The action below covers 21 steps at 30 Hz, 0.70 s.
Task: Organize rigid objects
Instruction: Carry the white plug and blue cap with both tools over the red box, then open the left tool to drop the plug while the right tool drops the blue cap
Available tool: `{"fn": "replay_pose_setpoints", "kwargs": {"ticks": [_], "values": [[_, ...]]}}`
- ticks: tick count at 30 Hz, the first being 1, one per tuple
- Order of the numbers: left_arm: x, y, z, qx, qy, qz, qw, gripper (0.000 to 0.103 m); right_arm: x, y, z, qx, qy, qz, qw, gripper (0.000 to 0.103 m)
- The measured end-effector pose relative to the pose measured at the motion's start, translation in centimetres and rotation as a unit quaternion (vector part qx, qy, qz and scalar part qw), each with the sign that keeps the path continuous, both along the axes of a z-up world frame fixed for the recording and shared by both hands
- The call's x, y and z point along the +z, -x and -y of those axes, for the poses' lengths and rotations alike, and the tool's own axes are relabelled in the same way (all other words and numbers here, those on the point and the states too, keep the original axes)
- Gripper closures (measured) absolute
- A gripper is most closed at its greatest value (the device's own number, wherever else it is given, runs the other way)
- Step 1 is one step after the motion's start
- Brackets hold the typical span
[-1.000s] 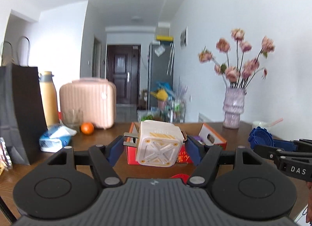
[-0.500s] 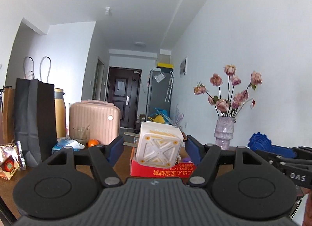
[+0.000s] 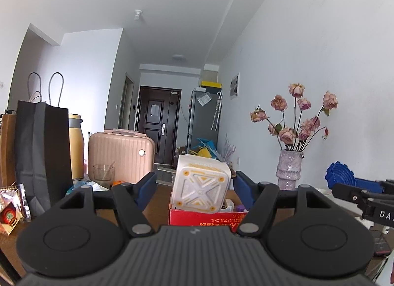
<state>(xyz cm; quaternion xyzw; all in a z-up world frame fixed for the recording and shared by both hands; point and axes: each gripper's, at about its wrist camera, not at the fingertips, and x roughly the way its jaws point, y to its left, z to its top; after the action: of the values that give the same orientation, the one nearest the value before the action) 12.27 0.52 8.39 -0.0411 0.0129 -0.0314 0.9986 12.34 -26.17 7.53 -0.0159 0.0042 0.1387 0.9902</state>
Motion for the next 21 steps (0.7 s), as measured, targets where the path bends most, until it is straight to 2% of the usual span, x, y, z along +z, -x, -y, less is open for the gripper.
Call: {"fn": "replay_pose_setpoints", "kwargs": {"ticks": [2,6,10,13,17,21], "values": [[0.5,-1.7,0.0,-0.004,-0.006,-0.003,1.0,0.034,0.4,-1.5,0.0,0.004,-0.001,-0.004,1.0,0.057],[2.4,-6.1,-0.7,-0.031,0.007,-0.019,0.9993,0.034,2.1,-5.5,0.1,0.017,-0.001,-0.011,1.0,0.057],[4.7,-11.7,-1.2,-0.068,0.011,-0.047,0.9965,0.034,4.3,-11.1,0.6,0.037,-0.009,-0.042,0.998,0.057],[5.9,-17.2,-2.0,-0.1,0.023,-0.086,0.991,0.034,5.5,-16.7,0.3,0.055,0.004,-0.076,0.996,0.057],[5.7,-25.1,-2.0,-0.105,0.012,-0.14,0.9844,0.034,5.8,-24.7,-0.8,0.075,0.039,-0.136,0.987,0.057],[3.5,-33.3,-1.4,-0.13,0.016,-0.212,0.9685,0.034,4.2,-32.2,-1.9,0.085,0.065,-0.192,0.976,0.057]]}}
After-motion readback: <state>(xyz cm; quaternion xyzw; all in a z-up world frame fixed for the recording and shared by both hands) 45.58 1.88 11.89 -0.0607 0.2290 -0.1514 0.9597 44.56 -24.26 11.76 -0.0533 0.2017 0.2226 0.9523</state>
